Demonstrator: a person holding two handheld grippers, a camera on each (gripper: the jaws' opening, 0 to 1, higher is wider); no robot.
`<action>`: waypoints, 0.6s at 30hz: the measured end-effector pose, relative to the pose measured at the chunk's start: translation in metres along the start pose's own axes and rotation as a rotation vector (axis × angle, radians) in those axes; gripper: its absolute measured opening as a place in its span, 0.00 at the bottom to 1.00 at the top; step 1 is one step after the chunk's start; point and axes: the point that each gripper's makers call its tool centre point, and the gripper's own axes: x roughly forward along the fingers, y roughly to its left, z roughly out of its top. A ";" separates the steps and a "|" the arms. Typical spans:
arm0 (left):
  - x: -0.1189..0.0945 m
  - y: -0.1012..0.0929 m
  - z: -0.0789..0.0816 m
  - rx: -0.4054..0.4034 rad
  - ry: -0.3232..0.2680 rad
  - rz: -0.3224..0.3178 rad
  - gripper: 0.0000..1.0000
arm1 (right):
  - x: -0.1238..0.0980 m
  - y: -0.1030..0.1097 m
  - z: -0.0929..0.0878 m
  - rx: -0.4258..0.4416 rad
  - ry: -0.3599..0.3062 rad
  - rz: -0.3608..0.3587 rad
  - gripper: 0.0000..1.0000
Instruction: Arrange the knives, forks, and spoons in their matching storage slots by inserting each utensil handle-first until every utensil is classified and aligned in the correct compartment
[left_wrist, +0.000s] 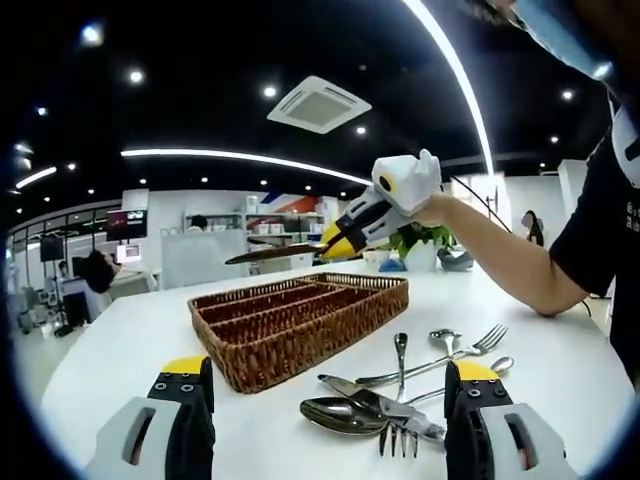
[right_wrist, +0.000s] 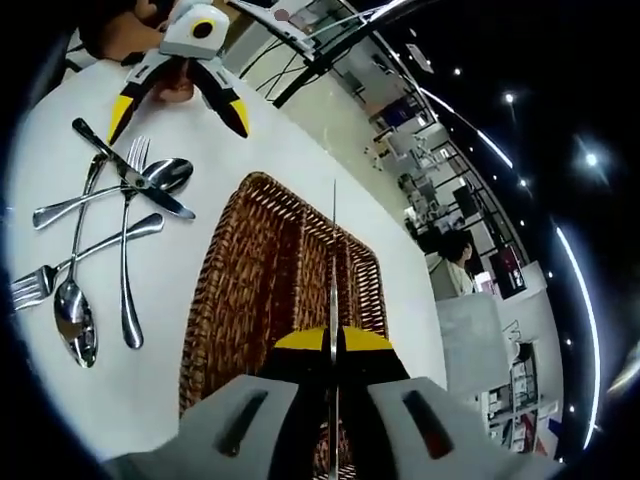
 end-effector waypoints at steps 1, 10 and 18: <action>0.000 0.000 0.000 0.004 0.003 -0.002 1.00 | 0.001 0.001 -0.001 0.003 0.000 0.003 0.02; 0.000 0.001 -0.001 -0.003 0.012 0.000 1.00 | 0.007 0.008 -0.003 0.038 -0.021 0.031 0.02; -0.001 0.001 -0.002 0.004 0.016 0.002 1.00 | 0.013 0.013 -0.006 0.047 -0.016 0.048 0.02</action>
